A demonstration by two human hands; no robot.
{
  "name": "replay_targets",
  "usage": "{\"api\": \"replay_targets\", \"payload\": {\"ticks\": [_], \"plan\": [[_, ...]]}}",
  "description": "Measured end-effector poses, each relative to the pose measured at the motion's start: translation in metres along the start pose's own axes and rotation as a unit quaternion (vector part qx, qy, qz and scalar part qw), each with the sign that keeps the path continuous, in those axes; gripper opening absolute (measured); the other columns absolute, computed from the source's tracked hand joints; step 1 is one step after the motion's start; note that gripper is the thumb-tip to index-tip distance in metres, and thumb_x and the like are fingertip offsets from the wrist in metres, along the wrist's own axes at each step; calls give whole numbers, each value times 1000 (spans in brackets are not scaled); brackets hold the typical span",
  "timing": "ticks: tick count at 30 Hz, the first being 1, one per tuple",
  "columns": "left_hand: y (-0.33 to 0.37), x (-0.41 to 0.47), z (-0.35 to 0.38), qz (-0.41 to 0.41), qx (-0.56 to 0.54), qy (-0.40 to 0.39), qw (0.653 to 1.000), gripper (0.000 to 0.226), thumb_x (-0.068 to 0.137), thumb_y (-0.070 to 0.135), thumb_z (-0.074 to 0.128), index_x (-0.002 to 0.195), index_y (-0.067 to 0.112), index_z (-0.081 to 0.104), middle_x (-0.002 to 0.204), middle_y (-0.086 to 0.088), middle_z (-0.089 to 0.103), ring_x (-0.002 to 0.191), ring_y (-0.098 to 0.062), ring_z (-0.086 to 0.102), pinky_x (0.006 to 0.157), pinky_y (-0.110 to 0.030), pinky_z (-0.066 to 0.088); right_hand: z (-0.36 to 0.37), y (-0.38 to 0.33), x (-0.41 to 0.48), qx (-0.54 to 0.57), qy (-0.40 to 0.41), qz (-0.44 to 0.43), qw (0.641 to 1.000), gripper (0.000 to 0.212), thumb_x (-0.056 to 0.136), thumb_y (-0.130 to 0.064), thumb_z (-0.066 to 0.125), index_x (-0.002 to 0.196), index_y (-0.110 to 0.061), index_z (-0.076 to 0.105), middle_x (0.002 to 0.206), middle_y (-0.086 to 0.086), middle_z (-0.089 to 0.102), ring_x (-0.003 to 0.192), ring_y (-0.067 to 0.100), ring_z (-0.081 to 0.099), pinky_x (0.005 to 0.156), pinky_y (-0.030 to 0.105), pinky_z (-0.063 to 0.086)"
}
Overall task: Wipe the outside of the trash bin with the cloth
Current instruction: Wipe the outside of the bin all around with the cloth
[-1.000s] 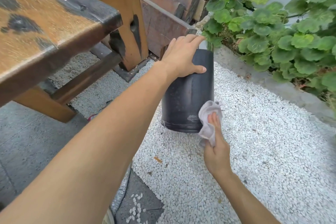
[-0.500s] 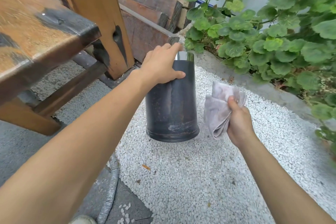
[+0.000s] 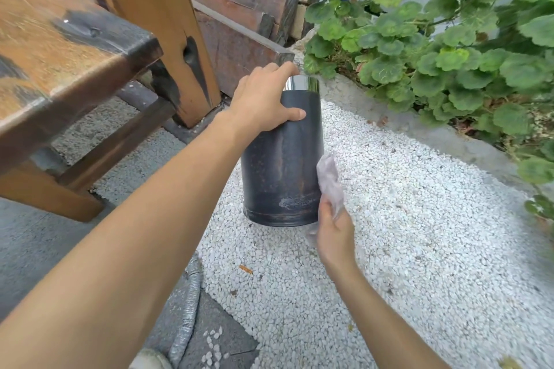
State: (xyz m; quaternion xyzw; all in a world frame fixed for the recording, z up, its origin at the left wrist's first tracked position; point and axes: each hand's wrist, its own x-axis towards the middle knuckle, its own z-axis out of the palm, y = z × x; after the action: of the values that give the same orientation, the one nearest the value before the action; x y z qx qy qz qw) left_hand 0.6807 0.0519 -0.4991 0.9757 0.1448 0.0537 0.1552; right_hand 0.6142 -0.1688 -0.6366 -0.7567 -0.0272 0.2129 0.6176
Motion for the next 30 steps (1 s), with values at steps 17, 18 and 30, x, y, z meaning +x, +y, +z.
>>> {"api": "replay_targets", "payload": {"ticks": [17,18,30], "plan": [[-1,-4,-7,26,21,-21,999,77,76,56,77,138,26,42,123,-6,57,115,-32,52,91,-48,46,55,39,-46,-378,-123,-390,830,65,79,-13,43,144,-15,51,163,10,28,155,22,8,126,44,3],[0,-4,-6,28,21,-22,999,77,76,56,77,138,26,42,123,-6,57,116,-32,52,90,-47,46,58,35,-47,-378,-132,-388,830,64,79,-13,42,142,-15,52,161,9,32,155,18,8,126,41,2],[11,11,-12,11,70,-68,995,78,78,56,75,141,23,43,124,-7,59,117,-34,55,89,-46,49,0,-80,-33,324,-138,152,924,35,103,-28,51,120,-2,67,117,26,69,106,39,69,95,49,55]]}}
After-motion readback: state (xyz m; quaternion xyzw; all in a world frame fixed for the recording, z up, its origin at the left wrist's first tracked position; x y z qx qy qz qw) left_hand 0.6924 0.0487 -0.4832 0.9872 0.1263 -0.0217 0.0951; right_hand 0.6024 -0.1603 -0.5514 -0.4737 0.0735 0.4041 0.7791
